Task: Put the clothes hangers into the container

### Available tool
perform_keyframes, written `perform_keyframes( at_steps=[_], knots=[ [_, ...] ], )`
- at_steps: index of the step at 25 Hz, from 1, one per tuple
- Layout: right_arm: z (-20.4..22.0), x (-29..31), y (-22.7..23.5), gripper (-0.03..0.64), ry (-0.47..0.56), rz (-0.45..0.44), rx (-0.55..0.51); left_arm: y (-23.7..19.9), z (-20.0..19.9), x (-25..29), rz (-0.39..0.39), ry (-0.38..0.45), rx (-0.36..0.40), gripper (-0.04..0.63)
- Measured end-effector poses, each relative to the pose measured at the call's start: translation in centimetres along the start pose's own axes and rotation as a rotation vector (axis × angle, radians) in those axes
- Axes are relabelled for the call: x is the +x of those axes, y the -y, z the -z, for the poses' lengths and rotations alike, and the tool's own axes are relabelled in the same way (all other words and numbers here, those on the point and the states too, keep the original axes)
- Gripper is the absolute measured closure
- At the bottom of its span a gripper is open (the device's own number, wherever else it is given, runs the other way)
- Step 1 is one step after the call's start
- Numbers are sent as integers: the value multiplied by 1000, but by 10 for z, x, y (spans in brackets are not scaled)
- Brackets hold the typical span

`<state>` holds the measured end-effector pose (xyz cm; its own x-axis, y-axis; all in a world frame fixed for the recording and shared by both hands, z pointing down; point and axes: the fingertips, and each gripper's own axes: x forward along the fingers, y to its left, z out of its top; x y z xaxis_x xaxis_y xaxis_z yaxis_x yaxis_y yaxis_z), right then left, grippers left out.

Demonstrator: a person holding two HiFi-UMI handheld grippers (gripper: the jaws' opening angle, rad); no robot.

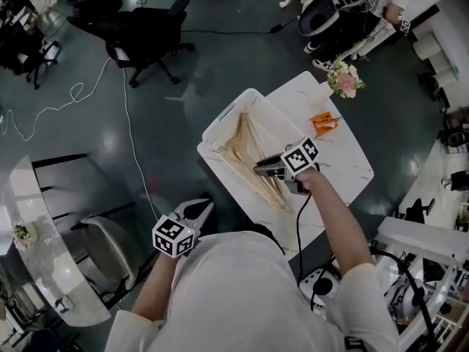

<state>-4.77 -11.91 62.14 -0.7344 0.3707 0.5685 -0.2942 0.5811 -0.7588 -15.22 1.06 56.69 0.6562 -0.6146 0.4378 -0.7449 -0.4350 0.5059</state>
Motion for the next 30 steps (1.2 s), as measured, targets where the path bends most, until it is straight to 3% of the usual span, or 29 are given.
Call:
perform_keyframes(
  at_steps=[9, 13, 22, 24, 30],
  knots=[
    [-7, 7, 15, 520, 35, 69, -34, -6, -1, 6, 19, -23, -6, 592],
    [-13, 1, 13, 449, 81, 83, -46, -6, -1, 10, 34, -27, -5, 592],
    [-29, -47, -18, 437, 339, 144, -70, -4, -7, 16, 96, -45, 48, 592],
    [-28, -55, -36, 448, 397, 145, -80, -6, -11, 15, 110, -48, 66, 592],
    [-2, -74, -79, 563, 556, 191, -77, 3, -25, 15, 172, -50, 119, 592]
  ],
)
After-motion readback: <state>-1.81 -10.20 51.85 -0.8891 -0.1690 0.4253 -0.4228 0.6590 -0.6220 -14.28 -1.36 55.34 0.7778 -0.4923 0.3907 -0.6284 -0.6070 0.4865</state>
